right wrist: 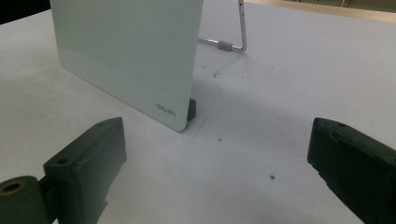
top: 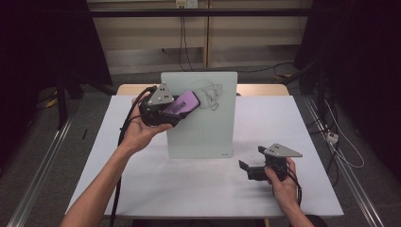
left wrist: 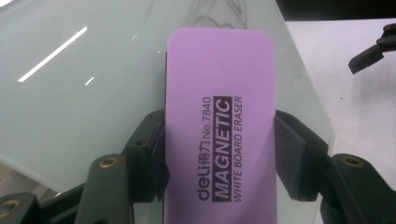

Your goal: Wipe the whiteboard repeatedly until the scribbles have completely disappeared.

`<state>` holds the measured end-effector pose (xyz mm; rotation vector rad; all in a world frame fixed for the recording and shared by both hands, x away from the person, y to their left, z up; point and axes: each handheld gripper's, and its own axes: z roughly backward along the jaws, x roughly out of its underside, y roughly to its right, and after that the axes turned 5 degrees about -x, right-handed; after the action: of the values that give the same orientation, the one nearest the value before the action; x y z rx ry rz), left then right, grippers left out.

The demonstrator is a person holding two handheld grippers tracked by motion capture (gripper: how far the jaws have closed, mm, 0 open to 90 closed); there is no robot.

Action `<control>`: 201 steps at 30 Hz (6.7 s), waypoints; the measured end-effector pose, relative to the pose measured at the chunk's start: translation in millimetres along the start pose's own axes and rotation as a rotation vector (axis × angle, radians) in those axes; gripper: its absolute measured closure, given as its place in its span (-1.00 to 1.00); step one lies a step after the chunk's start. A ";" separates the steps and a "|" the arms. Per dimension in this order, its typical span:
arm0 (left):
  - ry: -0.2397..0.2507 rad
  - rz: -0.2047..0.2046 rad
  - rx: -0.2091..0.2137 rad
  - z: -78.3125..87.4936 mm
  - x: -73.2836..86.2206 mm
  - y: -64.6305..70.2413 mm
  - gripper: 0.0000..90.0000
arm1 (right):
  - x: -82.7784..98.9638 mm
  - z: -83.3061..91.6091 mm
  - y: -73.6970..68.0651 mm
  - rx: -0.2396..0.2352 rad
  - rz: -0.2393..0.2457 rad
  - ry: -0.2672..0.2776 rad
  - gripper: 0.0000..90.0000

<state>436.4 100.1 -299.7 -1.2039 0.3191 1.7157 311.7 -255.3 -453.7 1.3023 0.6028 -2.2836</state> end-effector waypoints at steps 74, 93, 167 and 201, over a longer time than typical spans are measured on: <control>-0.004 0.006 -0.033 -1.2 -18.8 -8.1 -0.09 | -0.2 0.6 0.9 0.001 -0.001 0.001 -0.89; -0.049 -0.055 -0.003 -19.1 -20.0 11.8 -0.09 | -0.1 0.7 0.9 0.002 -0.001 0.002 -0.89; -0.083 -0.055 0.036 -40.5 -50.4 22.0 -0.09 | -0.1 1.7 0.9 -0.004 0.001 0.005 -0.89; -0.160 -0.108 0.127 -70.9 -39.3 59.1 -0.09 | 0.1 2.5 0.8 -0.006 0.001 0.005 -0.89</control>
<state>429.6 1.8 -318.4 -0.9680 0.2576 1.6605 310.4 -257.3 -452.7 1.3051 0.6096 -2.2766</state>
